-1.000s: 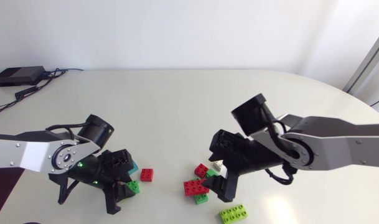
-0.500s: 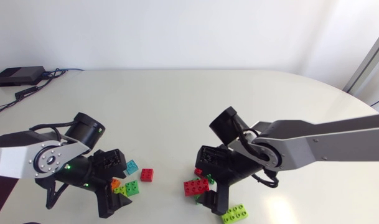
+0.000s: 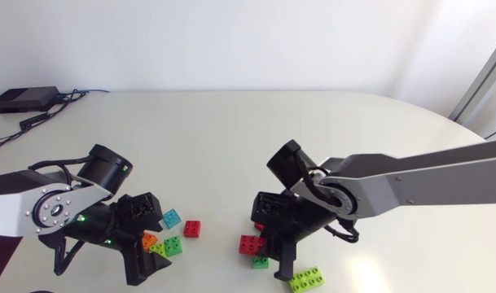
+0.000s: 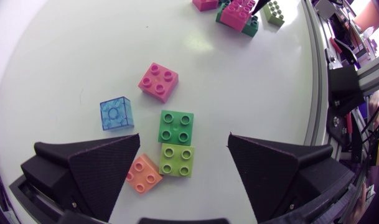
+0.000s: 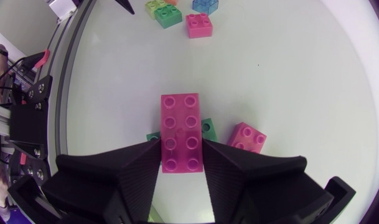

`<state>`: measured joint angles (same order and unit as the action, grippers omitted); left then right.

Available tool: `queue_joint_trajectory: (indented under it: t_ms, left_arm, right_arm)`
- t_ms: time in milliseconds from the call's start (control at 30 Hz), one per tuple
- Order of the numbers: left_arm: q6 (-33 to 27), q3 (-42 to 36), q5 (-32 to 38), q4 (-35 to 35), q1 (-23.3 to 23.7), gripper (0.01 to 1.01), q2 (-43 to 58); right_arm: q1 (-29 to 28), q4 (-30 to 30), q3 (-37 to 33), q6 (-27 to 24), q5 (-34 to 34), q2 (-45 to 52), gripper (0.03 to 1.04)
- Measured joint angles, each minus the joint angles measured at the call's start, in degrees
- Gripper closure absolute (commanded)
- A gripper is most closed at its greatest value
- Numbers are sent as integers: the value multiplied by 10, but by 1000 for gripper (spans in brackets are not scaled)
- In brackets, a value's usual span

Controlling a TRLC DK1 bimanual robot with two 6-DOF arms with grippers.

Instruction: Sort duplo bricks by size, large to the right and small to the left

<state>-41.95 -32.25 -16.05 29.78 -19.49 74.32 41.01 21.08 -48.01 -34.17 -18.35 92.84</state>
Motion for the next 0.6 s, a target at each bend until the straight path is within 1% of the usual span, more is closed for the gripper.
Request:
queue_joint_trajectory:
  t_ms: [67, 100, 133, 333, 500, 600]
  left_arm:
    - [0, 0, 0, 0, 0, 41, -2]
    - [0, 0, 0, 0, 0, 41, -2]
    - [0, 0, 0, 0, 0, 41, -2]
    - [7, 0, 0, 0, 0, 41, -4]
    - [14, -8, 0, 0, -2, 41, -6]
    - [22, -17, 0, 0, -12, 41, -5]
  right_arm:
    - [0, 0, 0, 0, 3, -1, 916]
    - [0, 0, 0, 0, 4, -1, 944]
    - [0, 0, 0, 0, 6, -2, 995]
    - [-1, 0, 12, 3, 10, -37, 997]
    - [-20, 2, 31, 9, 10, -133, 993]
    - [-57, 7, 59, 9, 10, -194, 984]
